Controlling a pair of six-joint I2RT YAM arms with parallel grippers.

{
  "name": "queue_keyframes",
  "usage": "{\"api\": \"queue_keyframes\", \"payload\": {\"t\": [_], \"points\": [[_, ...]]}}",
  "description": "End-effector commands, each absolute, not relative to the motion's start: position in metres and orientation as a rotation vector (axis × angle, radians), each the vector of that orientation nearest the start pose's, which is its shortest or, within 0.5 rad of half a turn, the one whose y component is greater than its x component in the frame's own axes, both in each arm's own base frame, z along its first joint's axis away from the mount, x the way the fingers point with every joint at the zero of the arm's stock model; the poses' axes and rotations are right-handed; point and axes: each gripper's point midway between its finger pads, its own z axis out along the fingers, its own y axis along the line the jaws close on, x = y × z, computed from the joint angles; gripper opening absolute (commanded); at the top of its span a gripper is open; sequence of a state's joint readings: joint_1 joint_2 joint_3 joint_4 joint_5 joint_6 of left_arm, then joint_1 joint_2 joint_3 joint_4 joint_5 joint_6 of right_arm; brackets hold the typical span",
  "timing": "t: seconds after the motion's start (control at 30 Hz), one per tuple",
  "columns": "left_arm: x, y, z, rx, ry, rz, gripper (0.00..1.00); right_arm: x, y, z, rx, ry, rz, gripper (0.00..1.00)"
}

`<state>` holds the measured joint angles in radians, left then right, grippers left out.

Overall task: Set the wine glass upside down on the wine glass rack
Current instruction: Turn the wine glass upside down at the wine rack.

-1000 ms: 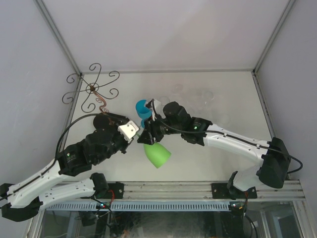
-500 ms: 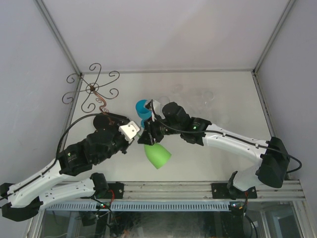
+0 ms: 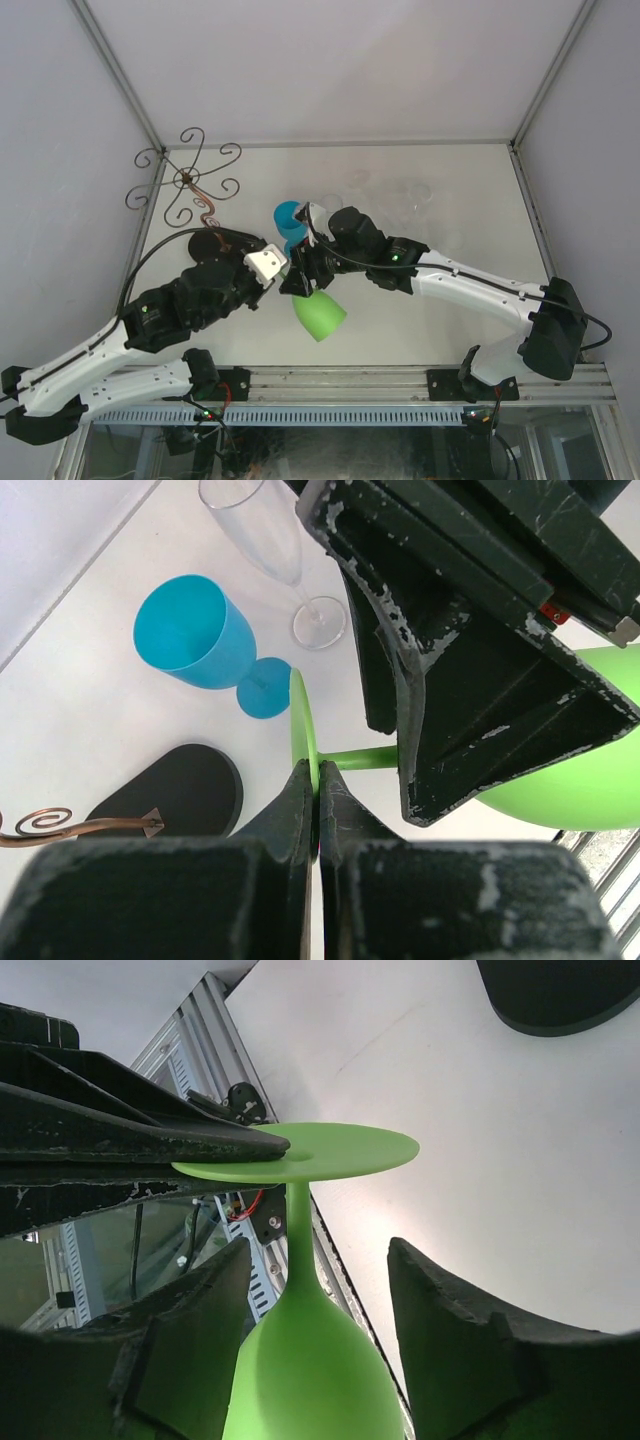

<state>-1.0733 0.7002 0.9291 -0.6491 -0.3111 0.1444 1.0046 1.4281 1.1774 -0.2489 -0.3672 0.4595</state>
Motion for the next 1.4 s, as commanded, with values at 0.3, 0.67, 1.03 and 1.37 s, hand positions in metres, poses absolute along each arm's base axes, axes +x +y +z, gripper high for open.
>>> {"api": "queue_keyframes", "payload": {"t": [0.3, 0.67, 1.03, 1.37], "points": [[0.1732, -0.1875, 0.2583, 0.970, 1.724, -0.267, 0.00, 0.1586, 0.3969, 0.2618, -0.866, 2.024, 1.224, 0.52], [0.1736, -0.1875, 0.2582, 0.971, 1.725, -0.262, 0.00, 0.1569, 0.3981, 0.2604, -0.880, 2.025, 1.234, 0.27], [0.1737, -0.1880, 0.2580, 0.974, 1.725, -0.263, 0.00, 0.1573, 0.4009, 0.2585, -0.889, 2.029, 1.241, 0.03], [0.1738, -0.1853, 0.2605, 0.956, 1.720, -0.263, 0.06, 0.1637, 0.4000, 0.2617, -0.838, 2.030, 1.219, 0.00]]}}
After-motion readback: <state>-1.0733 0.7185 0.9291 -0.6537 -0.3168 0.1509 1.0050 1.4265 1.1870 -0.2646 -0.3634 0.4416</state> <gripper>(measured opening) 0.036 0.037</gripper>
